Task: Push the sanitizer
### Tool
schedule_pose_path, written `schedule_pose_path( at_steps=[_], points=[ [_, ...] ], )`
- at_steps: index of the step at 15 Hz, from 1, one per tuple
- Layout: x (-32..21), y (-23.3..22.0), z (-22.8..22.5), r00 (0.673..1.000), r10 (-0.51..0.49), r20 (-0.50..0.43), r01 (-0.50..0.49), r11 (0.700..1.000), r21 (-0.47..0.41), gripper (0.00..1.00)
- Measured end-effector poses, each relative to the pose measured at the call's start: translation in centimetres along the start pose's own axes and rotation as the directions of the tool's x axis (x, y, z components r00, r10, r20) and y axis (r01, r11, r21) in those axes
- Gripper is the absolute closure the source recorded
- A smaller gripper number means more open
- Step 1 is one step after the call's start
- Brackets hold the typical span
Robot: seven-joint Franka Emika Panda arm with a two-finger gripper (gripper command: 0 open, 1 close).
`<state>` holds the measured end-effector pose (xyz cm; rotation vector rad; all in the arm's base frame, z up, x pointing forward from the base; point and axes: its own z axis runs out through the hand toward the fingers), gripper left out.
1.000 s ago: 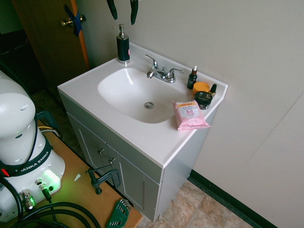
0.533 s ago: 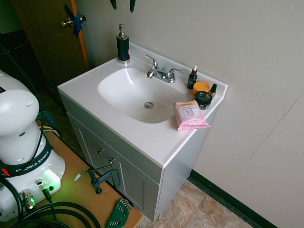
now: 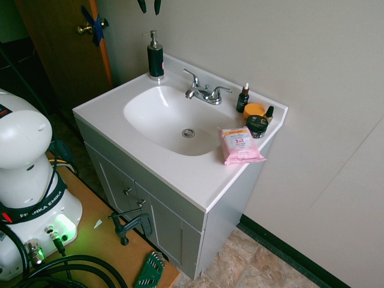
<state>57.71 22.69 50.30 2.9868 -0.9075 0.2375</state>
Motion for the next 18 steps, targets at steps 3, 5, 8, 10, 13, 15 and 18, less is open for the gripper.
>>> schedule_pose_path(
  at_steps=[3, 5, 8, 10, 13, 15, 18],
  points=[
    [-0.9, -1.5, 1.4, 1.000, -0.009, -0.001, 0.009, 1.000, -0.020, 1.00],
    [-0.5, -2.1, 2.4, 1.000, -0.008, -0.005, 0.008, 1.000, -0.029, 1.00],
    [0.7, -2.6, 3.2, 1.000, 0.003, 0.001, -0.003, 0.999, -0.036, 1.00],
    [0.9, -2.9, 4.1, 1.000, 0.003, 0.009, -0.002, 0.999, -0.047, 1.00],
    [0.6, -3.2, 5.9, 1.000, -0.003, 0.021, 0.004, 0.998, -0.070, 1.00],
    [0.4, -3.4, 6.5, 1.000, -0.005, 0.023, 0.007, 0.997, -0.079, 1.00],
    [0.5, -3.3, 6.6, 1.000, 0.000, 0.022, 0.002, 0.997, -0.080, 1.00]
  ],
)
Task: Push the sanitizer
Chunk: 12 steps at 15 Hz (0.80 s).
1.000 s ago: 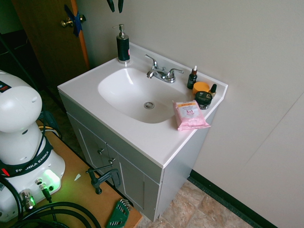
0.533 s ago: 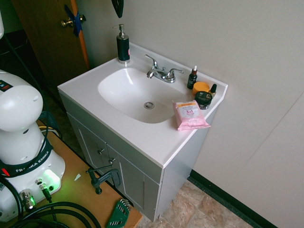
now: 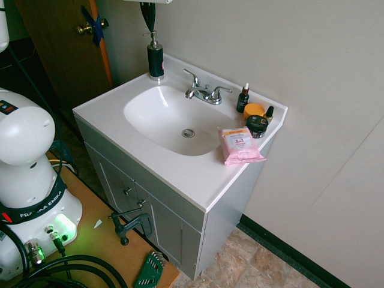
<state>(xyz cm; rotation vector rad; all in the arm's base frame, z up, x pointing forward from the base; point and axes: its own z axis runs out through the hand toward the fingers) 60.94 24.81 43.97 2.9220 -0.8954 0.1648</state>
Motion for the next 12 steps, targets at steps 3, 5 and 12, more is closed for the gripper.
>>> schedule_pose_path(
  at_steps=[3, 5, 12],
  points=[
    [-0.1, 0.1, 0.7, 1.000, 0.003, 0.005, -0.003, 1.000, -0.007, 1.00],
    [-0.3, 0.2, 1.5, 1.000, 0.005, 0.008, -0.005, 1.000, -0.009, 1.00],
    [0.5, 2.1, -3.4, 0.998, 0.054, 0.020, -0.056, 0.993, 0.107, 0.00]
  ],
)
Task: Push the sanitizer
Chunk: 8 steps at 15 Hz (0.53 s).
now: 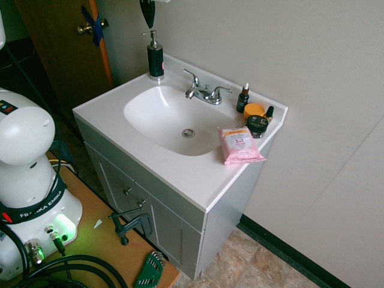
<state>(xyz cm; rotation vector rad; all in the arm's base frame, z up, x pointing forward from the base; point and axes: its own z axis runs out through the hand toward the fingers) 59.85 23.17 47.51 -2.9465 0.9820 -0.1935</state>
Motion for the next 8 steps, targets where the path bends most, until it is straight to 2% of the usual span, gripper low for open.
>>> schedule_pose_path(
  at_steps=[4, 8],
  points=[
    [1.7, 8.9, -4.1, 0.998, 0.063, 0.000, -0.063, 0.998, 0.017, 0.00],
    [0.9, 16.9, -3.0, 0.992, 0.124, 0.031, -0.125, 0.992, 0.017, 0.00]
  ],
)
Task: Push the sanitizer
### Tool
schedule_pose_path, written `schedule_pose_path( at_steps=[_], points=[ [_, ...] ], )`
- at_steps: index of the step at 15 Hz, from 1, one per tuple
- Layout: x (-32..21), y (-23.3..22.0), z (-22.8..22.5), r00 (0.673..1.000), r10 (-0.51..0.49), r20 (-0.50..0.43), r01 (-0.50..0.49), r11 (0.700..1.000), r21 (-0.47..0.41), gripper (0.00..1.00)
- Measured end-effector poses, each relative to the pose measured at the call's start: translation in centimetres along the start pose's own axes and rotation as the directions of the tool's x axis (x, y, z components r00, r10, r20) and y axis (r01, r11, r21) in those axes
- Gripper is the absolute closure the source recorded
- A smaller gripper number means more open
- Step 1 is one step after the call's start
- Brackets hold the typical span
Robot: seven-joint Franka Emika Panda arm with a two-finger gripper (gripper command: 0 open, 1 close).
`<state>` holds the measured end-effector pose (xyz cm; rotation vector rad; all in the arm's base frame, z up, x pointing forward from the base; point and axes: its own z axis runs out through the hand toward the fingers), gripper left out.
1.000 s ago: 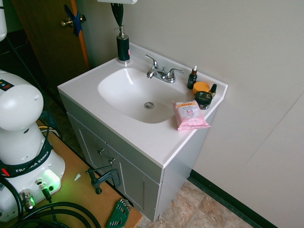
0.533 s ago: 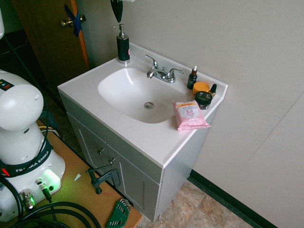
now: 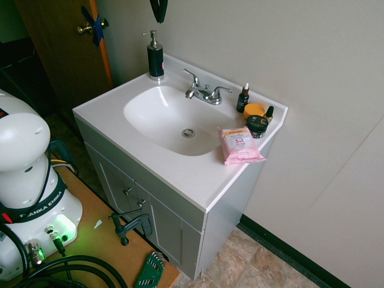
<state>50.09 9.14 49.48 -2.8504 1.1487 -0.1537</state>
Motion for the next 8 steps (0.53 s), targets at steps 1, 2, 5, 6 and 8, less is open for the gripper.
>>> schedule_pose_path(
  at_steps=[1, 2, 5, 6, 8],
  points=[
    [-0.7, 1.5, 0.8, 1.000, 0.006, 0.011, -0.006, 1.000, -0.005, 0.00],
    [-1.5, 3.1, 1.9, 1.000, 0.010, 0.019, -0.010, 1.000, -0.009, 0.00],
    [-3.6, 7.4, 4.5, 0.999, 0.016, 0.044, -0.015, 1.000, -0.016, 0.00],
    [-4.0, 8.3, 4.8, 0.999, 0.020, 0.048, -0.020, 1.000, -0.013, 0.00],
    [-4.2, 9.5, 4.8, 0.998, 0.030, 0.053, -0.030, 1.000, -0.006, 0.00]
  ],
)
